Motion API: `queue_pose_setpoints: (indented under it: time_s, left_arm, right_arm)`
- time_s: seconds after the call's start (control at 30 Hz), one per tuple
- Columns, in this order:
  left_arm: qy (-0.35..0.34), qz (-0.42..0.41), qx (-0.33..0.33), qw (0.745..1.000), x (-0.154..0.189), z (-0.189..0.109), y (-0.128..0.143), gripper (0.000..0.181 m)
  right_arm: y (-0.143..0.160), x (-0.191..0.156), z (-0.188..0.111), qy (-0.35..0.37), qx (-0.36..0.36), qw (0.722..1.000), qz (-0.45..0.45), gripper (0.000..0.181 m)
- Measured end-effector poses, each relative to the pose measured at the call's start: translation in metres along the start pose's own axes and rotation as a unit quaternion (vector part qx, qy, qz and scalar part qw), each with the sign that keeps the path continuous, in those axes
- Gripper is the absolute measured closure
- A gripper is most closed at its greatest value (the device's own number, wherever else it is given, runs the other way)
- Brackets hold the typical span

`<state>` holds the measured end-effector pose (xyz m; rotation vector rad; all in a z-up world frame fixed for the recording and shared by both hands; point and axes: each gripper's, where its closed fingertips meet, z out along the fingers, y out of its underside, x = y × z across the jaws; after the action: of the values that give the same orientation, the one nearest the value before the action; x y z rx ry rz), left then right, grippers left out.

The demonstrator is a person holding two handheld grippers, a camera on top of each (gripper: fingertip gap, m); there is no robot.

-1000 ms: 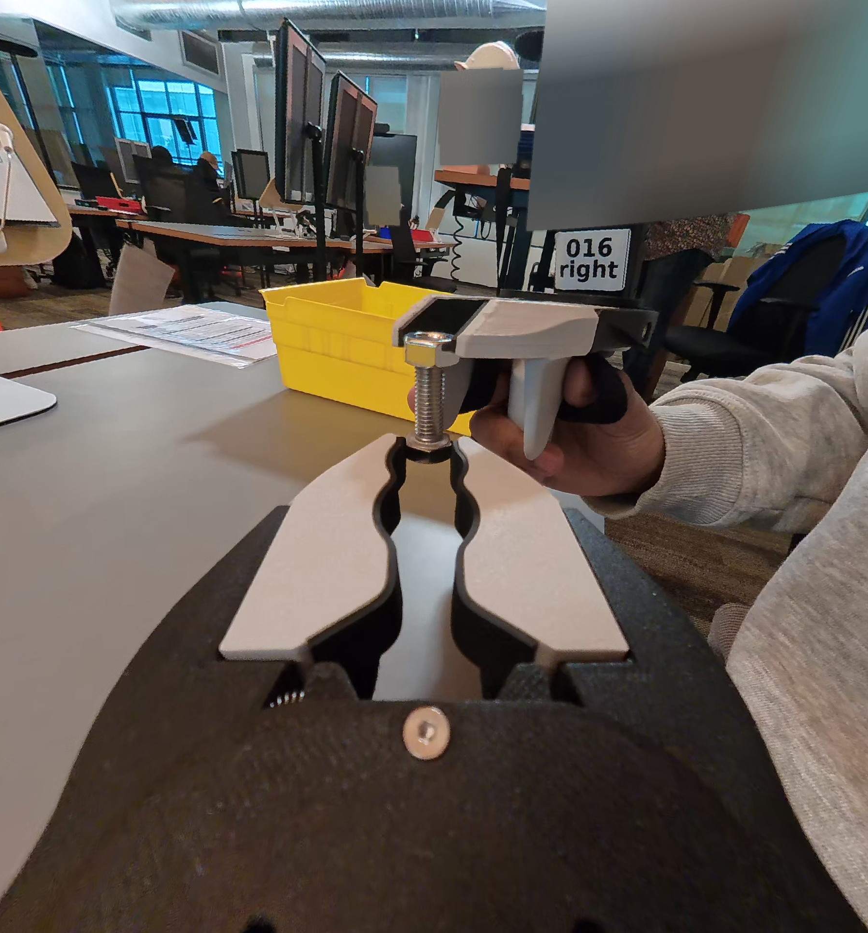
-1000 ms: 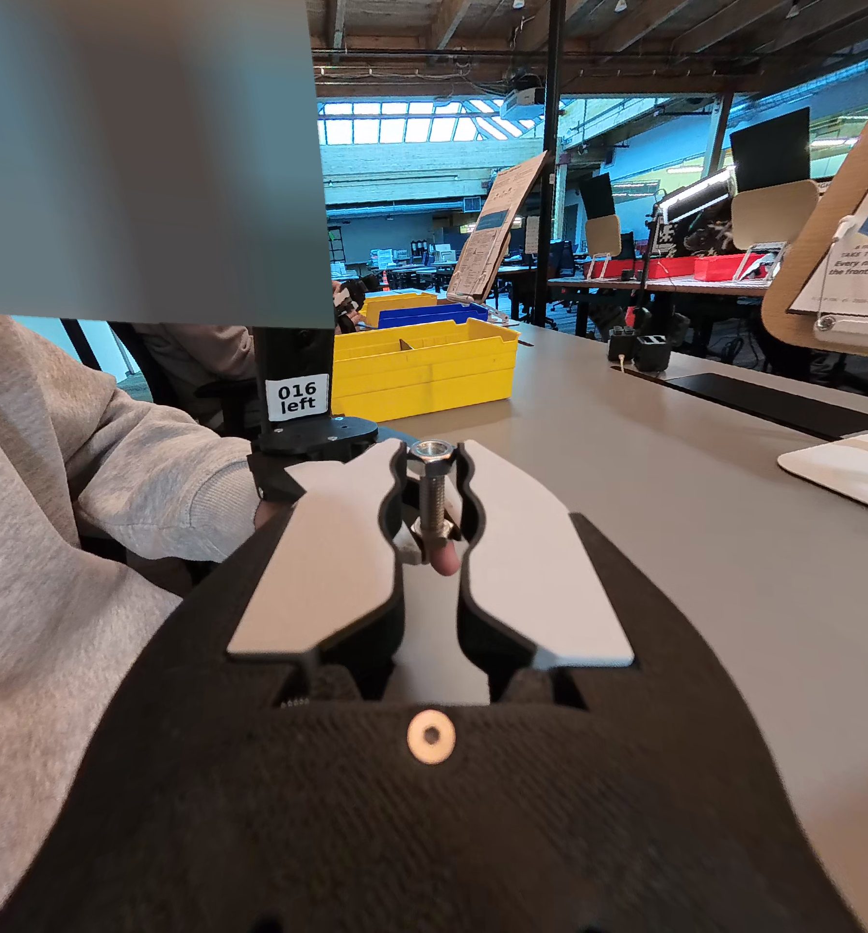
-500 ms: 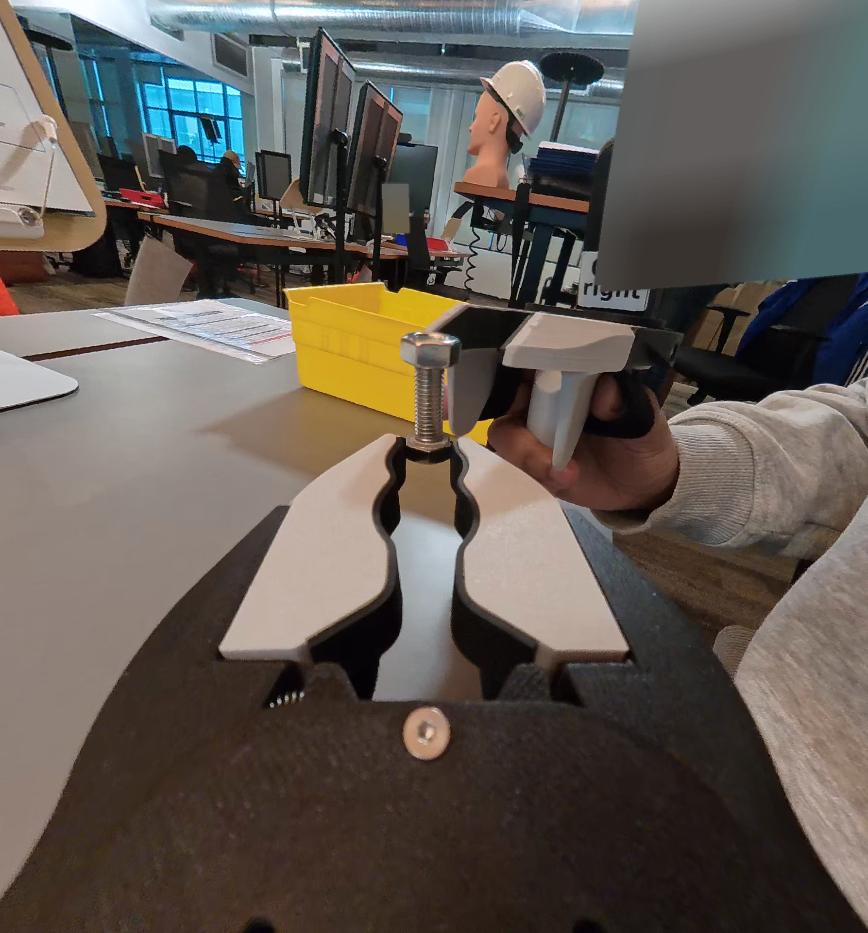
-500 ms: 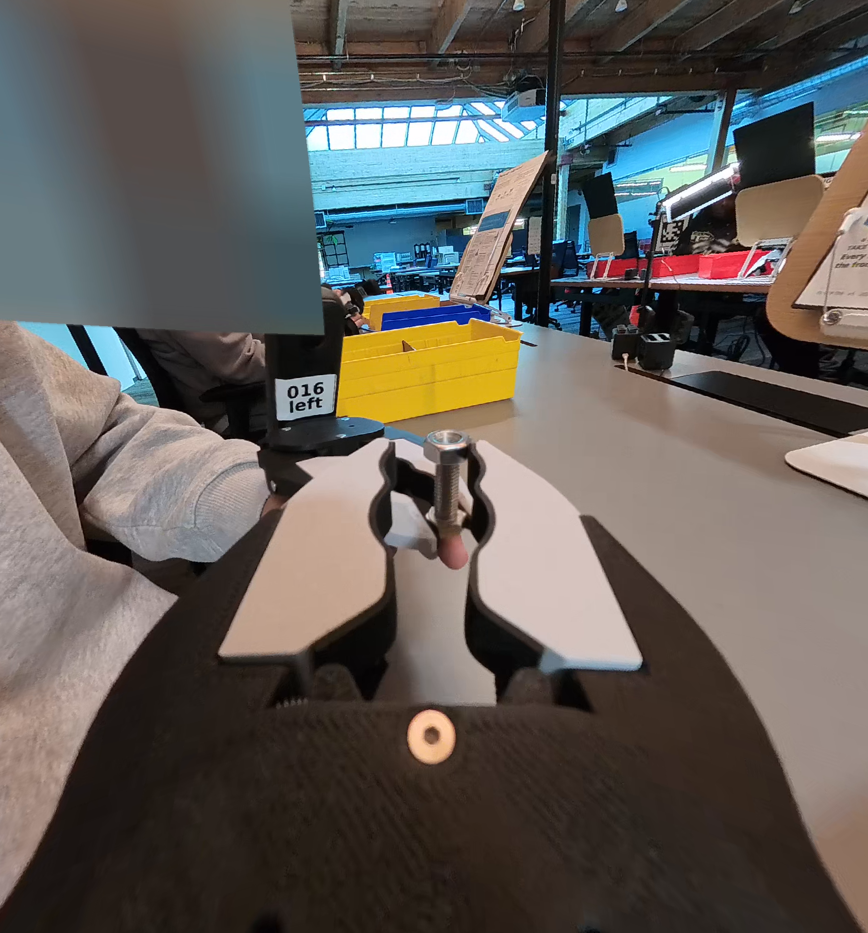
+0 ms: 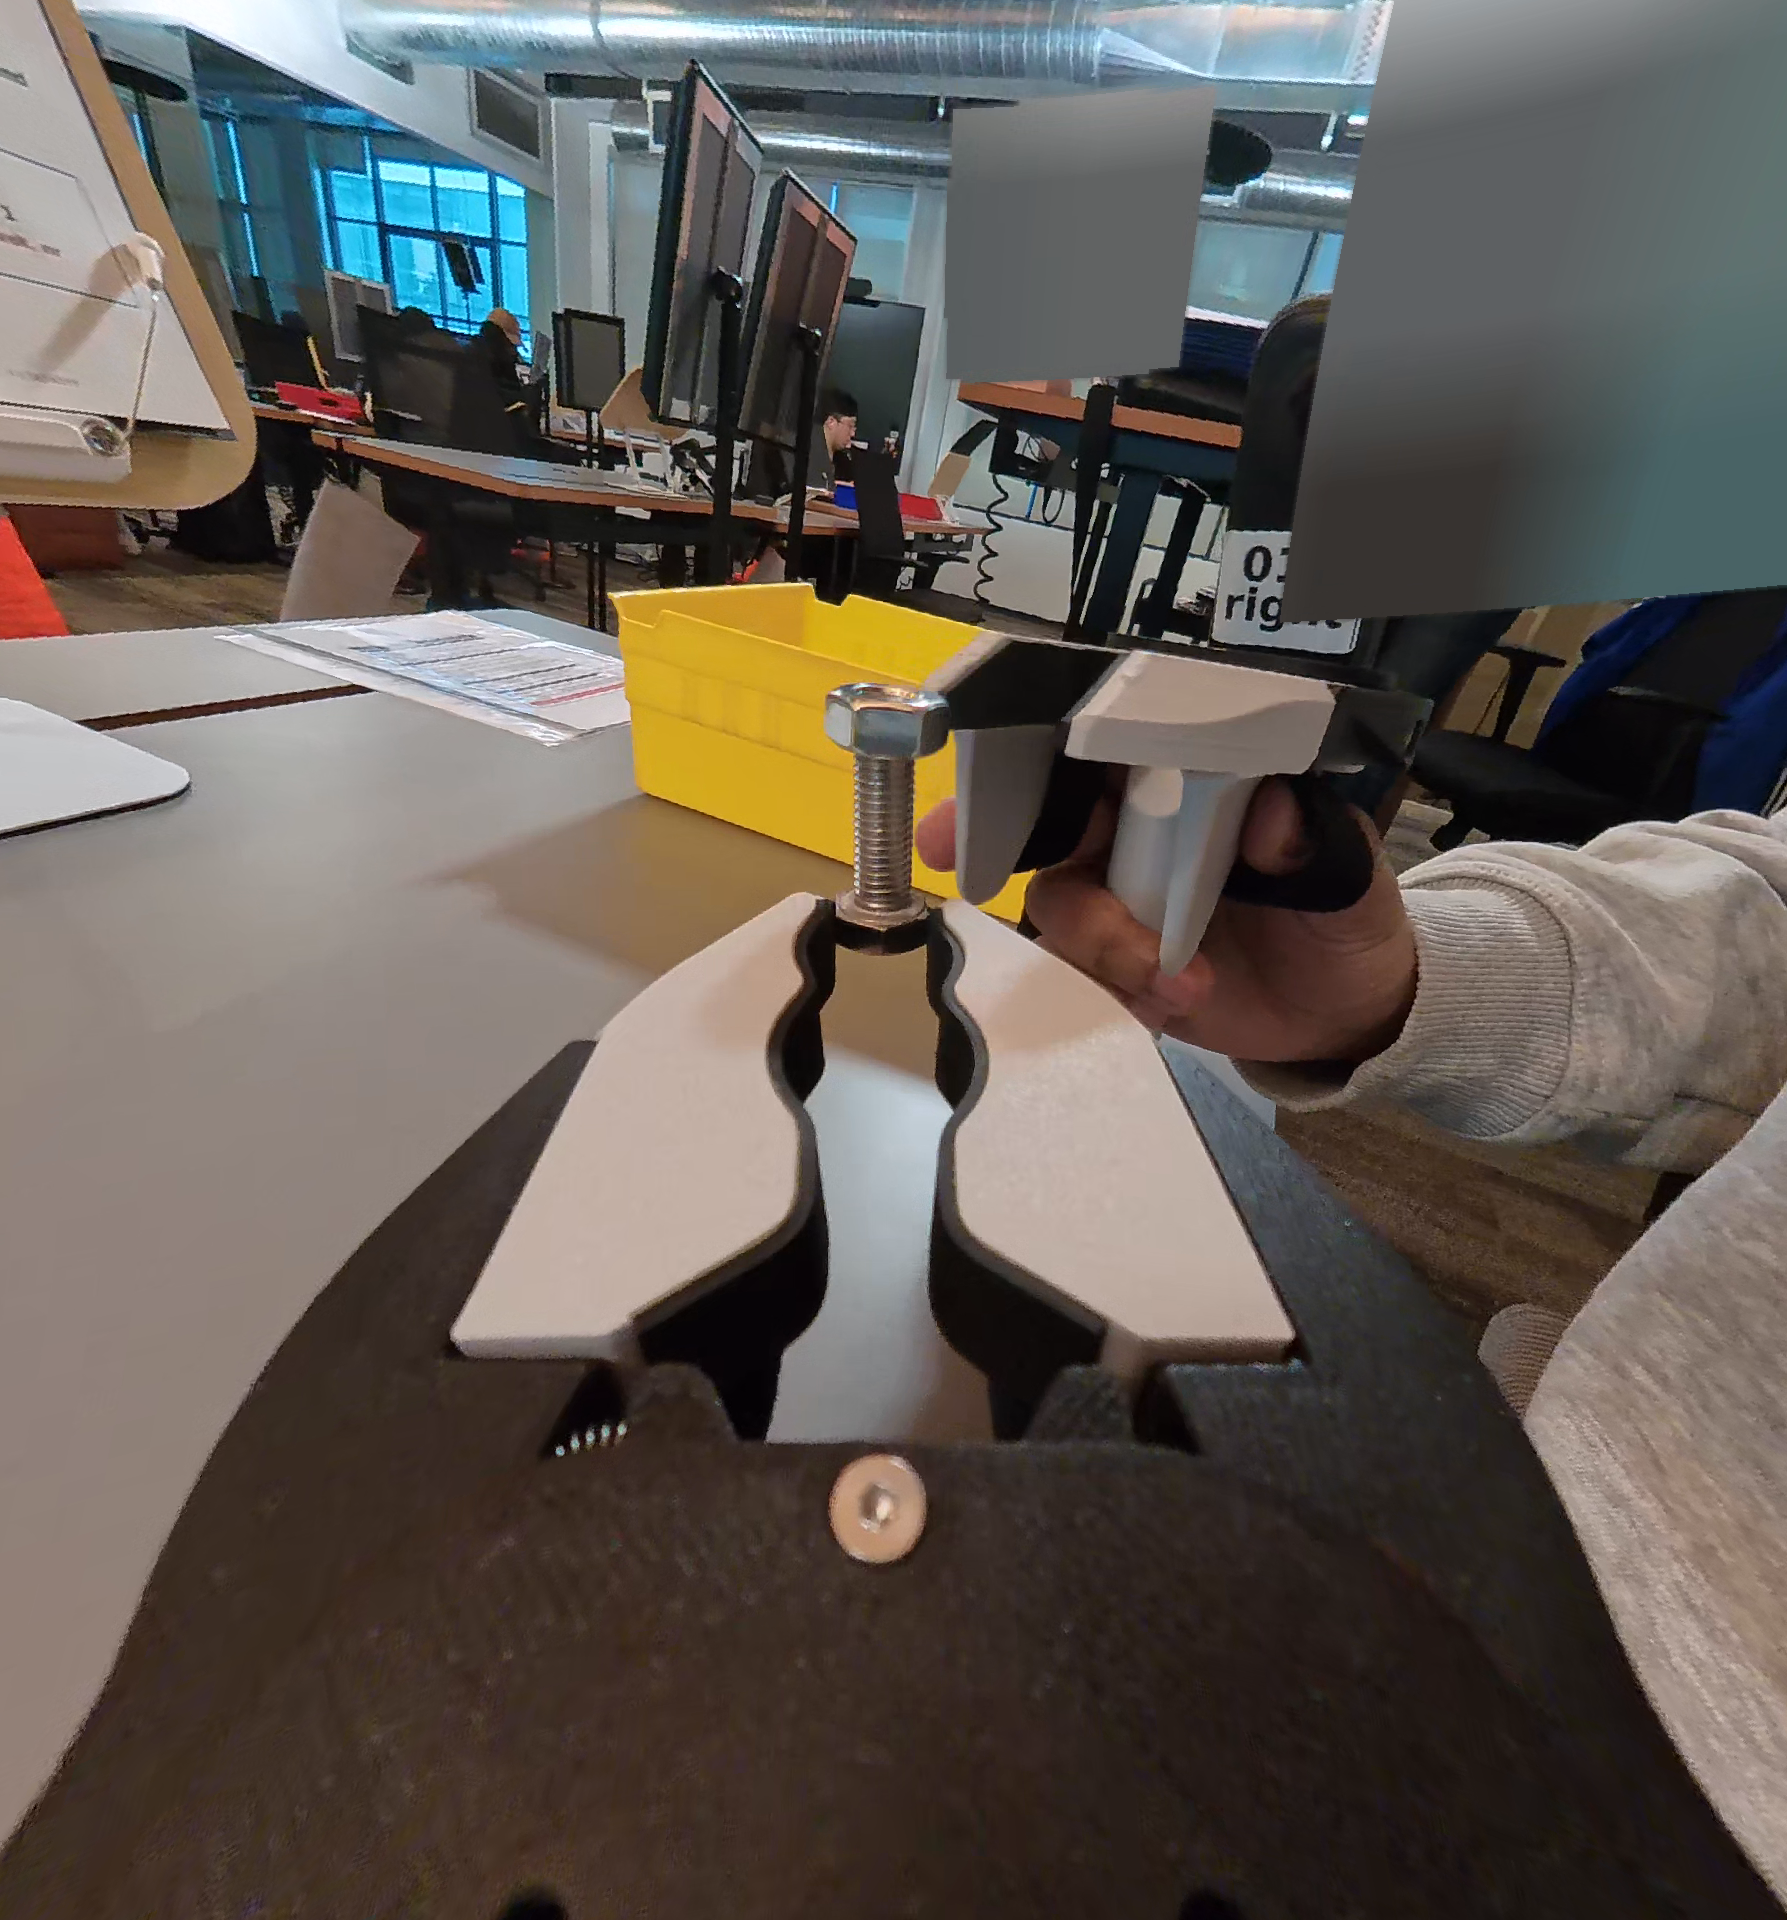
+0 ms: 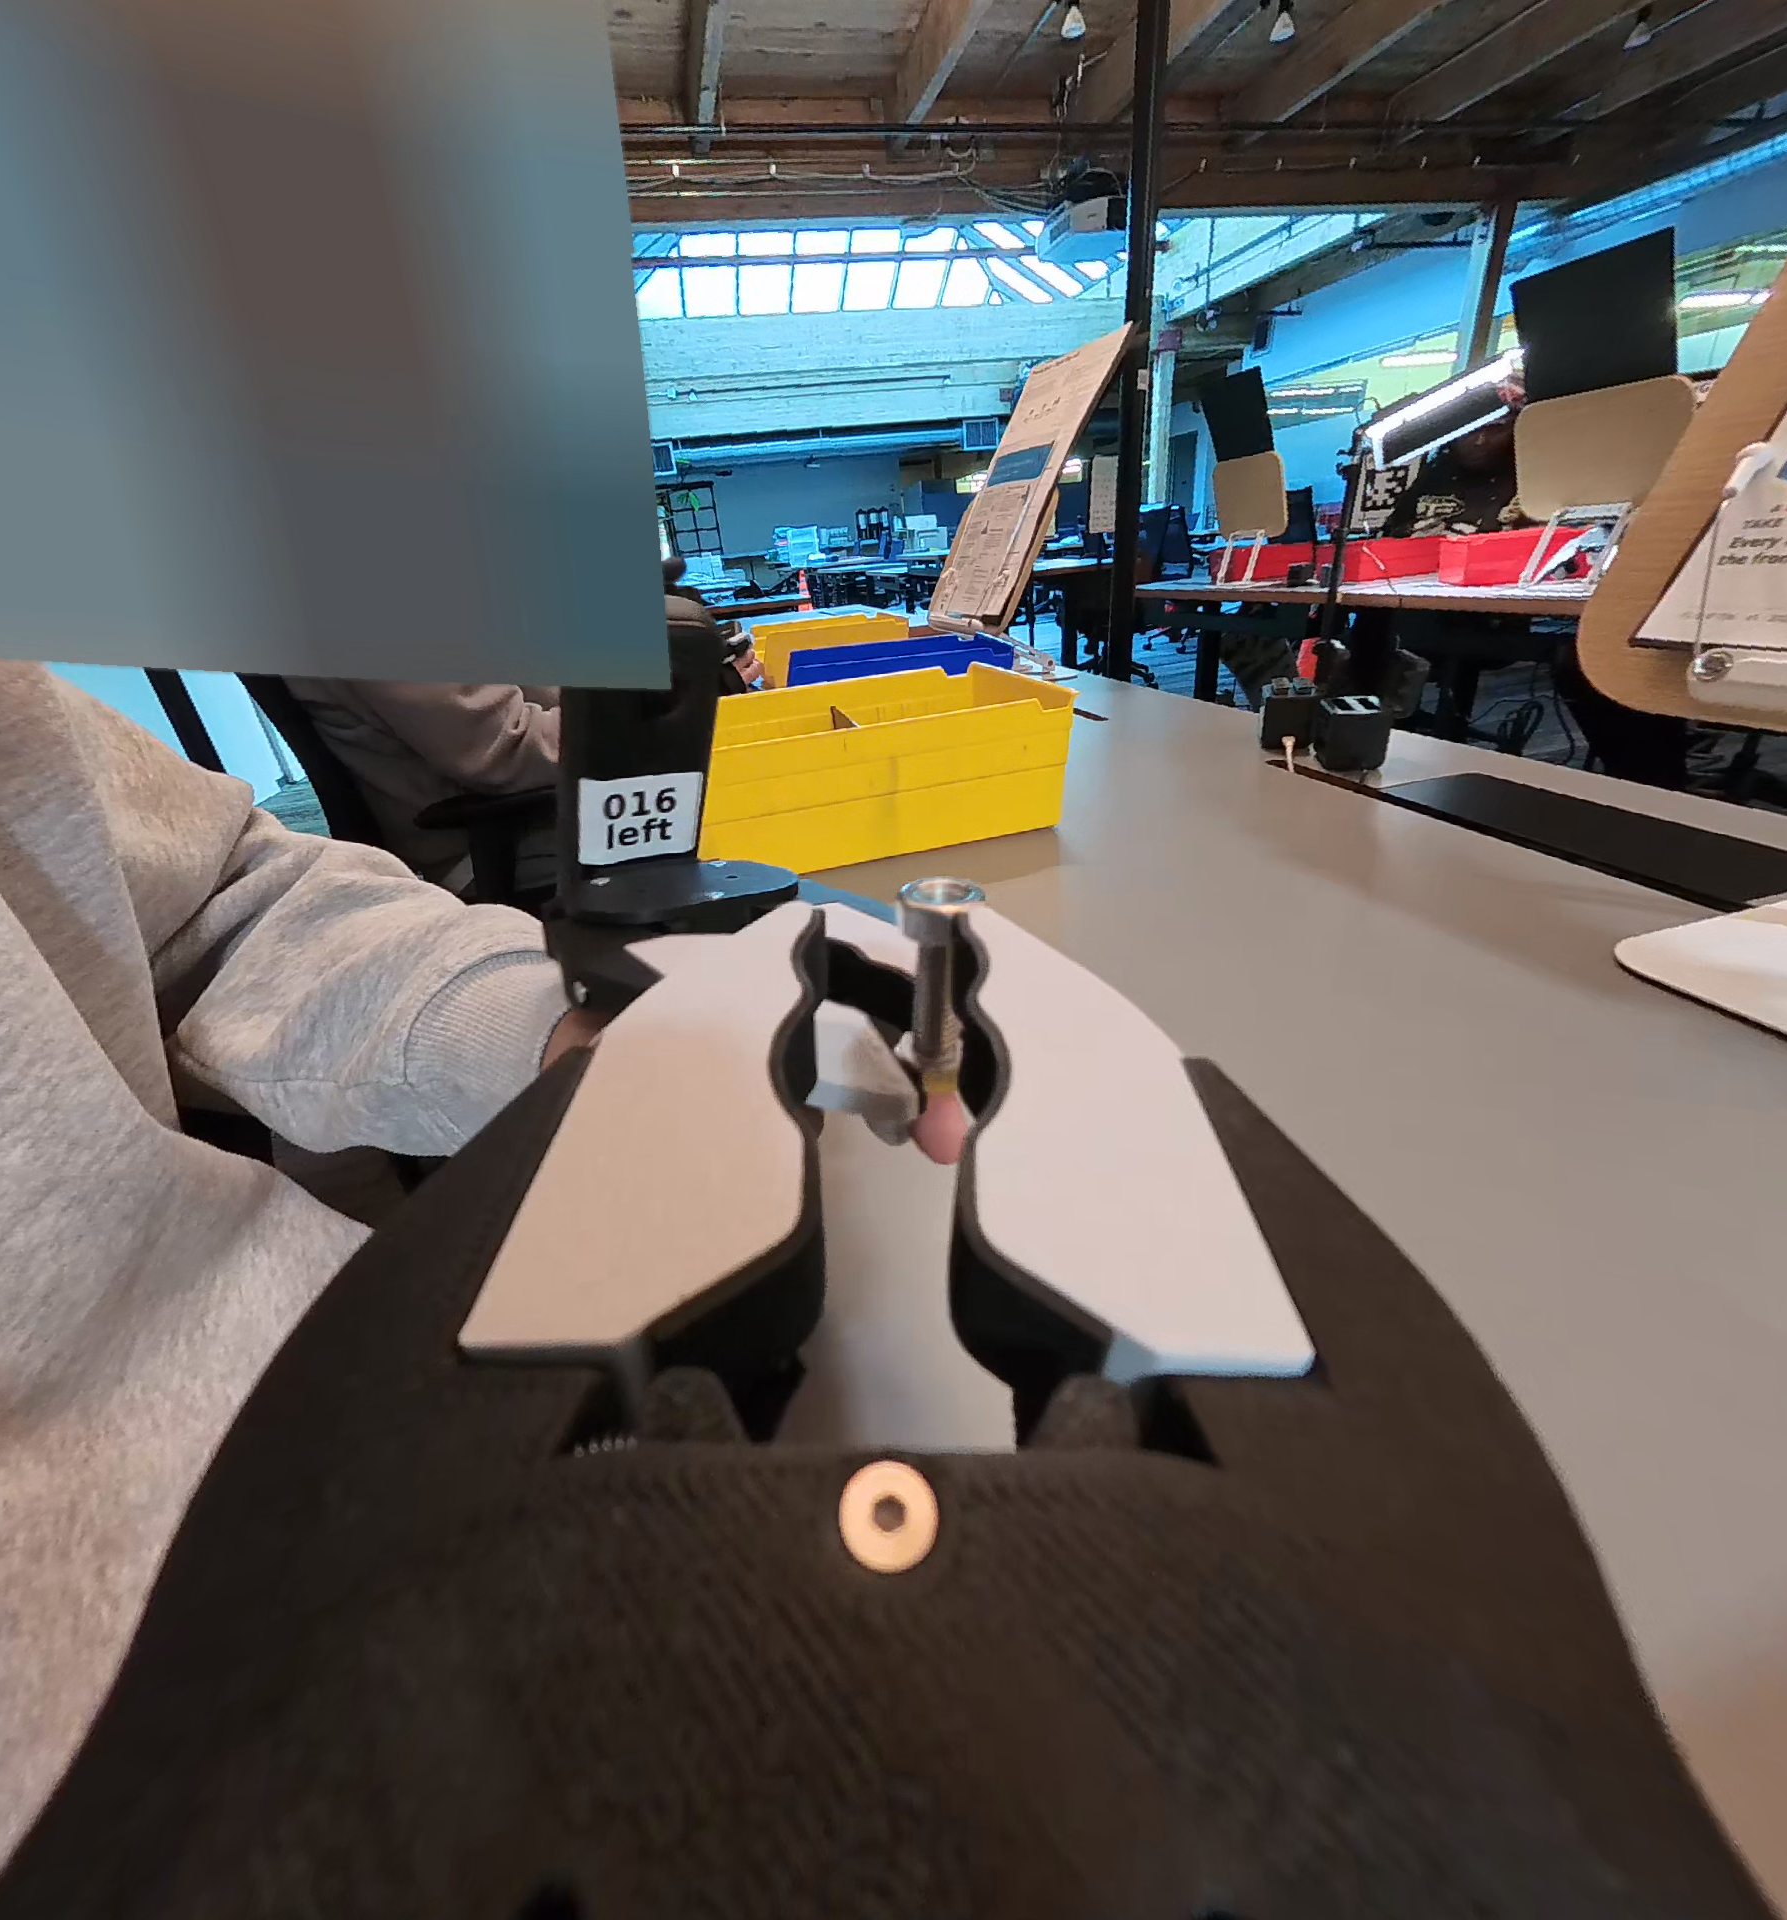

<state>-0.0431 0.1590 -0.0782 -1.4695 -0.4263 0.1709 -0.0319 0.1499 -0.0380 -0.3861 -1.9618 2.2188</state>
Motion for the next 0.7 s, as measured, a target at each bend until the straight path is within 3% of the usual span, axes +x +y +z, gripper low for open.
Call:
queue_pose_setpoints:
  time_s: [0.3, 0.53, 0.7]
  left_arm:
    - [0.002, 0.002, -0.002, 1.0, 0.0014, 0.0006, 0.0011, 0.163]
    - [-0.005, -0.011, 0.002, 1.0, -0.0034, -0.0007, -0.0004, 0.164]
    - [-0.005, -0.008, -0.001, 1.0, -0.0026, -0.0001, 0.0007, 0.164]
  right_arm:
    - [0.0006, 0.0034, 0.0007, 0.01, 0.004, 1.0, 0.001, 0.149]
    - [0.0039, -0.0027, 0.0024, -0.006, -0.009, 1.0, 0.001, 0.159]
    - [0.0038, -0.0002, 0.0029, 0.0, -0.004, 1.0, 0.002, 0.15]
